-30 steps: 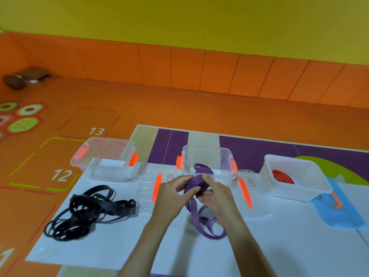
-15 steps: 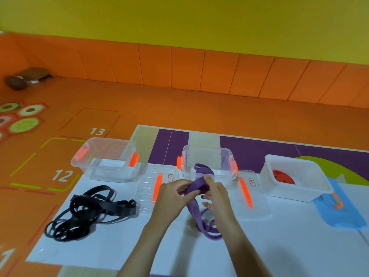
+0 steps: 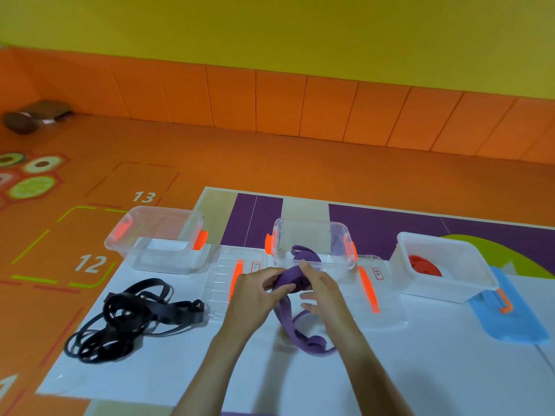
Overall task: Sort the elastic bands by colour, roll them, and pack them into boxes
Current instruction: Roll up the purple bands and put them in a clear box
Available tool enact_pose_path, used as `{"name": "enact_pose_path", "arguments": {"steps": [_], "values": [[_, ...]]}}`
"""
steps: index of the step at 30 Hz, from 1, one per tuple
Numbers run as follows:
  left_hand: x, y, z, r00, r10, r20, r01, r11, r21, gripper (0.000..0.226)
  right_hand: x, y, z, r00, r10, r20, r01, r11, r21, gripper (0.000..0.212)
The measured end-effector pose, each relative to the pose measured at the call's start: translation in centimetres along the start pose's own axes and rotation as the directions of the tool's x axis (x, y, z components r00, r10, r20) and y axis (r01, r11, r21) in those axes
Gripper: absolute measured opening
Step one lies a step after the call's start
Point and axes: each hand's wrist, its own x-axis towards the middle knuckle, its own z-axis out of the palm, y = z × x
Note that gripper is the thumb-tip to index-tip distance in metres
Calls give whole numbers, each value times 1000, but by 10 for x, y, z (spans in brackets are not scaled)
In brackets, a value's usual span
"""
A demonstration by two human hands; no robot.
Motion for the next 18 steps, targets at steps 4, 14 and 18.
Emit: {"name": "enact_pose_path", "arguments": {"steps": [4, 14, 18], "values": [[1, 4, -2, 1000, 5, 2, -5, 999, -53, 22, -4, -7, -1, 998, -56, -11, 56, 993, 103, 29], [0, 15, -10, 999, 46, -18, -46, 999, -20, 29, -7, -8, -9, 991, 59, 117, -72, 991, 113, 49], [-3, 19, -11, 1000, 13, -24, -15, 996, -89, 31, -10, -13, -16, 967, -184, 175, 177, 983, 56, 48]]}}
